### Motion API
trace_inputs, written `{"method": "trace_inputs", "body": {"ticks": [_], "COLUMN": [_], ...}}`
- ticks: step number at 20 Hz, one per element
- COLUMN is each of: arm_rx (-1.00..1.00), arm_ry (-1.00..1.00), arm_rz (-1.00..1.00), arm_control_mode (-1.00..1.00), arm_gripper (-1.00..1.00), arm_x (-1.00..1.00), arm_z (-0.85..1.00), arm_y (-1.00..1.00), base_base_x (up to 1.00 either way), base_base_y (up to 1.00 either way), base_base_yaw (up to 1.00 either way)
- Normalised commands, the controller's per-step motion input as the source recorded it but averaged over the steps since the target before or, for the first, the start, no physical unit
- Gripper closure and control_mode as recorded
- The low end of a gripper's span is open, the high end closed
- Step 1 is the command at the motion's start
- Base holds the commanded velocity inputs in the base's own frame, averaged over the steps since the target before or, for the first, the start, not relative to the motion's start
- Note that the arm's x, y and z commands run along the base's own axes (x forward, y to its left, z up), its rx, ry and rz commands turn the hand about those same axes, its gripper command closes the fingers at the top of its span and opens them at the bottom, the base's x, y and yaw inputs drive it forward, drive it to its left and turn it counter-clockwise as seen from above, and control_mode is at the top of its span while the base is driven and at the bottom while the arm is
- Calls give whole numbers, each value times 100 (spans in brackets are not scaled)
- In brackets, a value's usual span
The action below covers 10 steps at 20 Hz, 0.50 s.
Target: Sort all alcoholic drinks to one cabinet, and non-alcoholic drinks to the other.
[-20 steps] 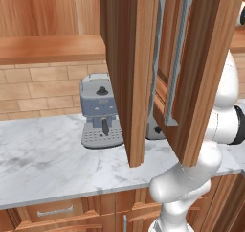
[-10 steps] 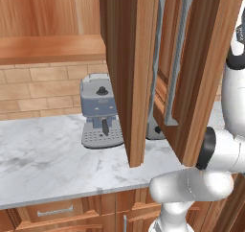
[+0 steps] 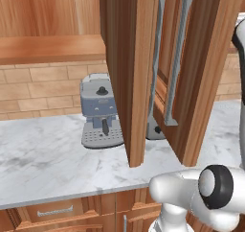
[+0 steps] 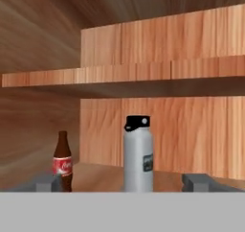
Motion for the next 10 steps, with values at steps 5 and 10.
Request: {"method": "trace_inputs", "body": {"ticks": [5, 10], "arm_rx": [0, -3], "arm_ry": [17, 37], "arm_rz": [-16, -16], "arm_control_mode": [-100, -100], "arm_gripper": [-100, -100], "arm_x": [-100, -100], "arm_z": [-19, -56], "arm_y": [-5, -24], "base_base_x": [0, 0], "base_base_y": [0, 0], "base_base_yaw": [0, 0]}}
